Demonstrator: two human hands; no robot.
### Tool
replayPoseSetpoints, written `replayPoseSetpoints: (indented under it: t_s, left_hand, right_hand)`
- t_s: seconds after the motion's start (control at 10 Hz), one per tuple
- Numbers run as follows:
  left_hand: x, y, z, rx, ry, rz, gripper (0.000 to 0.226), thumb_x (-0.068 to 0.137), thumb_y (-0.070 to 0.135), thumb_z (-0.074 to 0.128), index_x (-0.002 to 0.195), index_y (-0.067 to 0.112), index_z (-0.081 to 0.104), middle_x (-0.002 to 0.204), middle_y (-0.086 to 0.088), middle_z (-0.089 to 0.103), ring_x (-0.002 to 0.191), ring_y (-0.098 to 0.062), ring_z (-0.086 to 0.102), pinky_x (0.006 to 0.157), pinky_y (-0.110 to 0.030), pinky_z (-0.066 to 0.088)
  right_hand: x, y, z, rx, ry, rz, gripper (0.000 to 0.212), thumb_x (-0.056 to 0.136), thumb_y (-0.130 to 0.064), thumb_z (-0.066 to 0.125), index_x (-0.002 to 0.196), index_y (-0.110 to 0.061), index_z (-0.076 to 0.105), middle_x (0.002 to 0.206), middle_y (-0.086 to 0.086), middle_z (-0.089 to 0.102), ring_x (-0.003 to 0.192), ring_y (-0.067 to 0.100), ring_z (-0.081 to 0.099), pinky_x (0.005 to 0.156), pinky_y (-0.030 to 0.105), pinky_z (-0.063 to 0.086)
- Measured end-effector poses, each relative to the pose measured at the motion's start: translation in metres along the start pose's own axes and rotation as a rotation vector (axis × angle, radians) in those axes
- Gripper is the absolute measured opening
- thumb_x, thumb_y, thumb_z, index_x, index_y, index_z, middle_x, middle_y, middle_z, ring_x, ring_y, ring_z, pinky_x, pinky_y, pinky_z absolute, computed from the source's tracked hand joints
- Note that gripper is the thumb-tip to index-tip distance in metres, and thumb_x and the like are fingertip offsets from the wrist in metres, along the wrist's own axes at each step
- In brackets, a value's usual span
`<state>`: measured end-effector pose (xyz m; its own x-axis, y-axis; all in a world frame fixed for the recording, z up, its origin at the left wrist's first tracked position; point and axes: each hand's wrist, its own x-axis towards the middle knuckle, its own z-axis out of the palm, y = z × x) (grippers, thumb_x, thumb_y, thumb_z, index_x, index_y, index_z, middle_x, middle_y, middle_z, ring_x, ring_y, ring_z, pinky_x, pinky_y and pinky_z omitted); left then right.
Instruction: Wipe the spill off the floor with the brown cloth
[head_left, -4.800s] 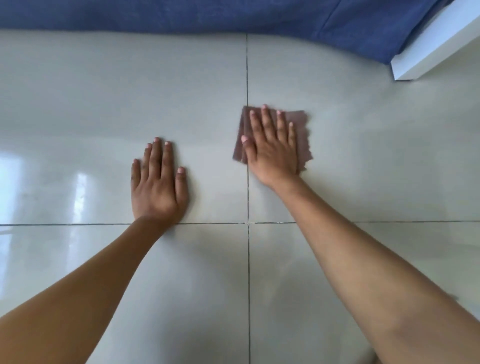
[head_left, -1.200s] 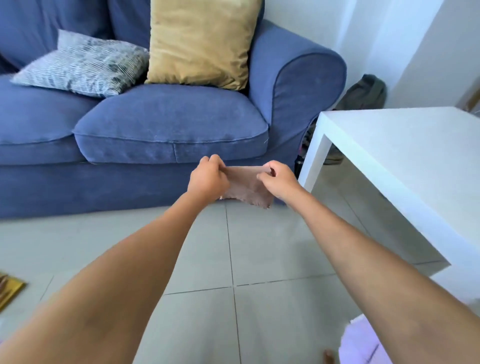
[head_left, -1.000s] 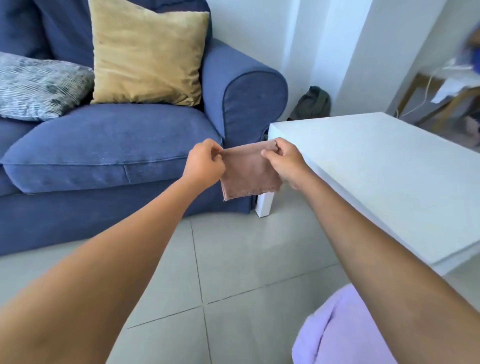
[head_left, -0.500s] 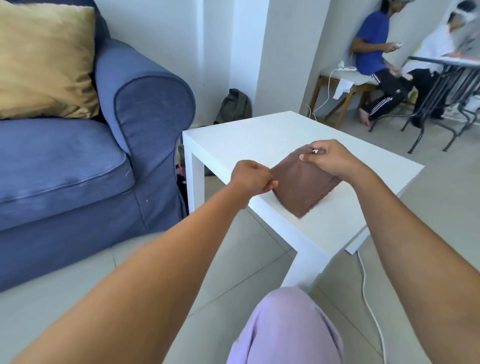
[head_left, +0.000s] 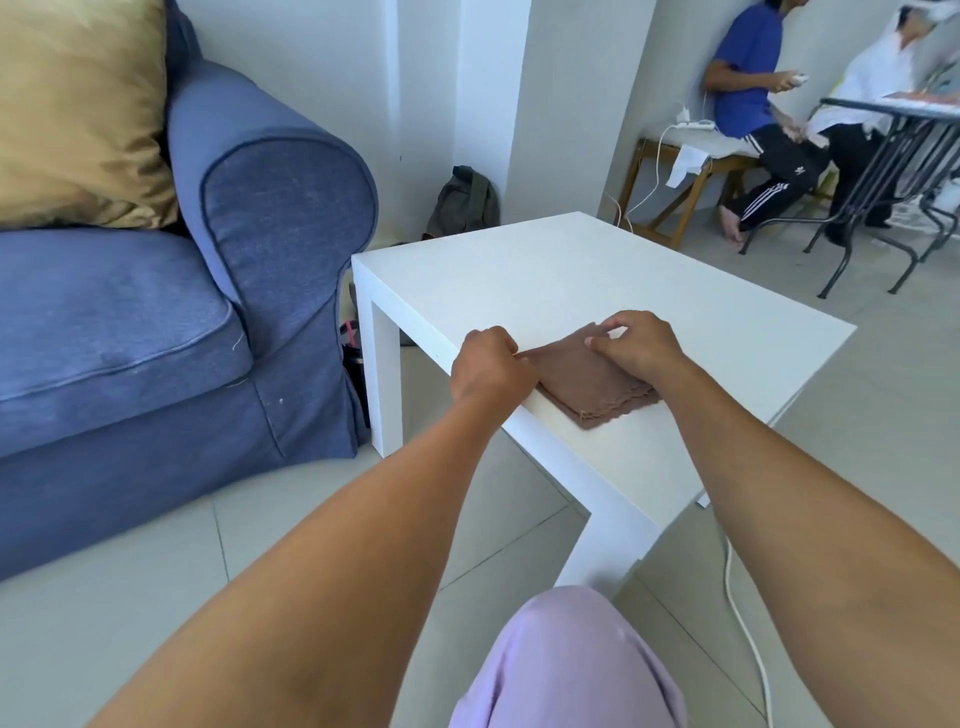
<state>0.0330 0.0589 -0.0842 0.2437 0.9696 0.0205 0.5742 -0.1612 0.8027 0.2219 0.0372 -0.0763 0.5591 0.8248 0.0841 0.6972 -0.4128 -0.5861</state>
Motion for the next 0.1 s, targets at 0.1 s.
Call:
replayPoseSetpoints:
  t_s: [0.1]
  left_hand:
    - [0.0031,-0.0149,-0.0220,0.133,-0.007,0.040,0.040,0.088,0.026,0.055,0.126,0.013,0.055,0.132,-0.006,0.046,0.106,-0.029,0.060,0.077,-0.031,0.047]
  right_hand:
    - [-0.0050,-0.0224,0.0072,-0.216,0.066,0.046,0.058,0.086,-0.035,0.062,0.137,-0.015,0.042,0.142,0.014,0.043,0.132,0.033,0.038,0.105,0.042,0.036]
